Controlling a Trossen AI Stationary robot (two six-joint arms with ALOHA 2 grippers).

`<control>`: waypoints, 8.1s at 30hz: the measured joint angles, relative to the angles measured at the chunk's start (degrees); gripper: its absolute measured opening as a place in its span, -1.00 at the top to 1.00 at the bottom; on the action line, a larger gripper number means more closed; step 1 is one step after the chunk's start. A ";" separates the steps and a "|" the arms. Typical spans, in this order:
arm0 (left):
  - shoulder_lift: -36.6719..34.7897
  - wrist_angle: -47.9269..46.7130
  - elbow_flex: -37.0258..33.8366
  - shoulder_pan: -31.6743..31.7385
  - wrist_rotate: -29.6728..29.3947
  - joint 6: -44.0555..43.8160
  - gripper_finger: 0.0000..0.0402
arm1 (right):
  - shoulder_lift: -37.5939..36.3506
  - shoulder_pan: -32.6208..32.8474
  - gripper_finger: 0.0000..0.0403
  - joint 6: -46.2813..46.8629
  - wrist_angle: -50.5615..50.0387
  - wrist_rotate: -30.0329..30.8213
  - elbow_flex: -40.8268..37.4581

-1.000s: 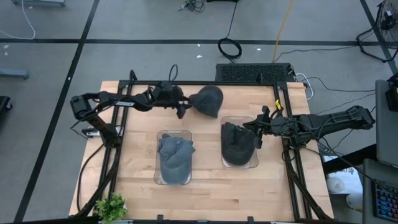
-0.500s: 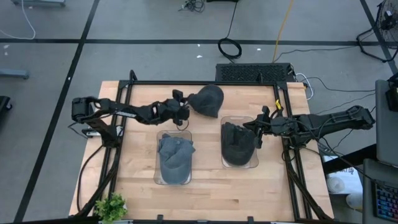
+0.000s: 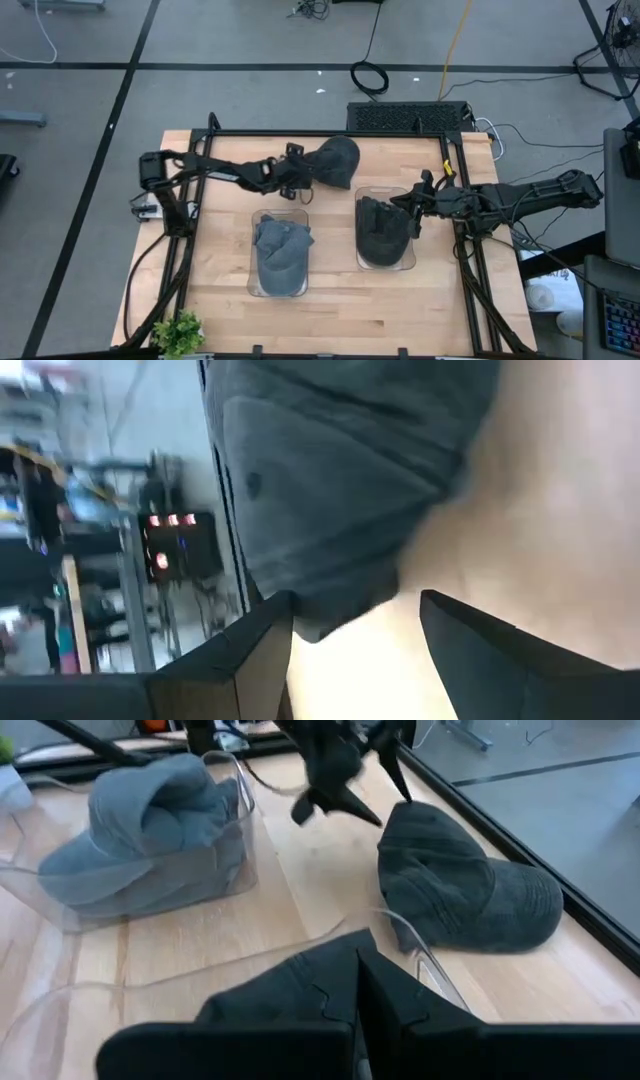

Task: Pick & Place hat
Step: Put the black cap into the right transparent bin

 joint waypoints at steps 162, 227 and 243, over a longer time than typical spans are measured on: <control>-4.72 53.98 8.41 -6.43 38.23 -73.72 0.18 | 35.12 -11.60 0.98 -17.81 96.87 -9.37 0.76; -20.18 12.66 8.41 -9.76 73.18 -65.33 0.95 | 11.78 -13.55 0.19 9.66 46.89 -49.50 0.75; -20.16 9.41 8.41 -11.17 69.46 -63.14 0.95 | 21.51 -14.55 0.33 12.06 61.57 -53.95 0.70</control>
